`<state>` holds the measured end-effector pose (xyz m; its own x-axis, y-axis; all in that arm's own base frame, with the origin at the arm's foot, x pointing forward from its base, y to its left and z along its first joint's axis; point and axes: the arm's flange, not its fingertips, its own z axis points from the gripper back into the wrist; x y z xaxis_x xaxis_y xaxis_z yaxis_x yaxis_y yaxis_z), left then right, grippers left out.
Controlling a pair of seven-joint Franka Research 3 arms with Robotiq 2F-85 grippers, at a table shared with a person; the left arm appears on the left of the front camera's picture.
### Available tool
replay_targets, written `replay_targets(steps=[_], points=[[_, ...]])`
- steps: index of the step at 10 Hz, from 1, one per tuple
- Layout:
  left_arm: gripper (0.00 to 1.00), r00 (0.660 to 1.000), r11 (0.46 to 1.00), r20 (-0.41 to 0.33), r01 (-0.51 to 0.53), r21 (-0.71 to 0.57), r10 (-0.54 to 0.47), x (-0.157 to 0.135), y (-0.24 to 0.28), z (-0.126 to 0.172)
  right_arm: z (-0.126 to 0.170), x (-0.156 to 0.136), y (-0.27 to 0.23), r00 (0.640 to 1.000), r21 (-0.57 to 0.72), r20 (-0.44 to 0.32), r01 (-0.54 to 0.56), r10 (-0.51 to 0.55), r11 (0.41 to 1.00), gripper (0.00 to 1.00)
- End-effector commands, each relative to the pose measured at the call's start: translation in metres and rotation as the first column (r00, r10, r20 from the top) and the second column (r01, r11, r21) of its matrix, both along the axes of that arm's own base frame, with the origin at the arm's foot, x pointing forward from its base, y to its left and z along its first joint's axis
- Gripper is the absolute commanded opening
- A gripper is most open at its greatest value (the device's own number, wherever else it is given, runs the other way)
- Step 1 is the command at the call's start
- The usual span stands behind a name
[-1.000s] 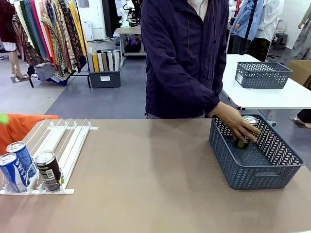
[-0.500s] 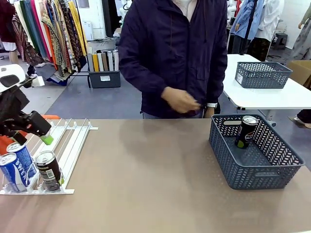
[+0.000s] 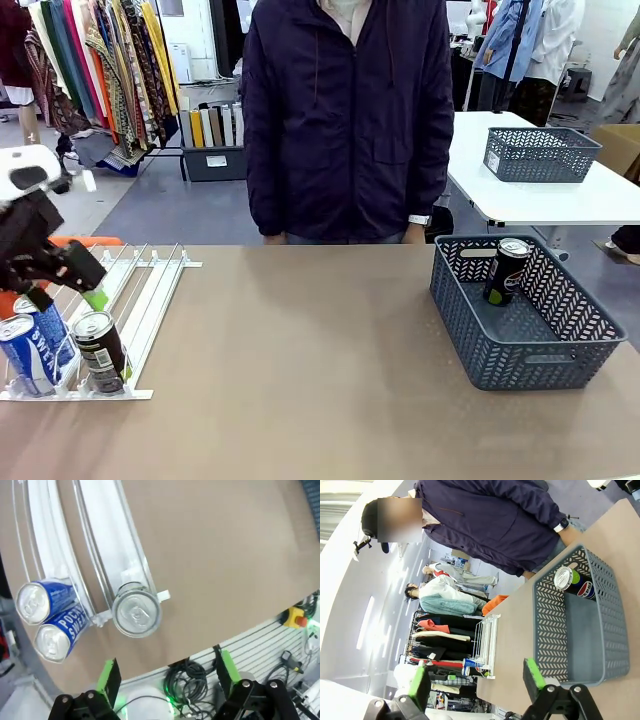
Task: Retrieve and store the cans from the dispenser.
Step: Pick up the last remaining can from one row of the Automatic Can Dispenser and place it in the middle of the table.
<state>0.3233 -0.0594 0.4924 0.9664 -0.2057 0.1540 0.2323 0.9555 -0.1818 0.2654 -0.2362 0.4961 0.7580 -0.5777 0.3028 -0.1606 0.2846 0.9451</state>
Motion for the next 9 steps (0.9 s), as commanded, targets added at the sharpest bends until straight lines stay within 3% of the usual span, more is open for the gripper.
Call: replay_targets(steps=[1,2,7,9], points=[[1.00,0.992,0.991,-0.046,-0.114,0.071,0.117,0.023,-0.006,-0.027,0.002,0.002,-0.001,1.000,0.001,0.031,0.002,-0.002,1.000,1.00],[1.00,0.985,0.983,-0.049,-0.163,0.089,0.168,0.028,-0.007,-0.040,0.002,0.002,-0.001,1.000,0.001,0.031,0.002,-0.002,1.000,1.00],[1.00,0.976,0.975,-0.120,-0.162,0.150,0.180,0.048,-0.018,-0.092,0.002,0.002,-0.001,1.000,0.001,0.031,0.002,-0.002,1.000,1.00],[1.00,0.975,0.975,-0.131,-0.161,0.157,0.182,0.047,-0.018,-0.096,0.002,0.002,-0.001,1.000,0.001,0.031,0.002,-0.002,1.000,1.00]])
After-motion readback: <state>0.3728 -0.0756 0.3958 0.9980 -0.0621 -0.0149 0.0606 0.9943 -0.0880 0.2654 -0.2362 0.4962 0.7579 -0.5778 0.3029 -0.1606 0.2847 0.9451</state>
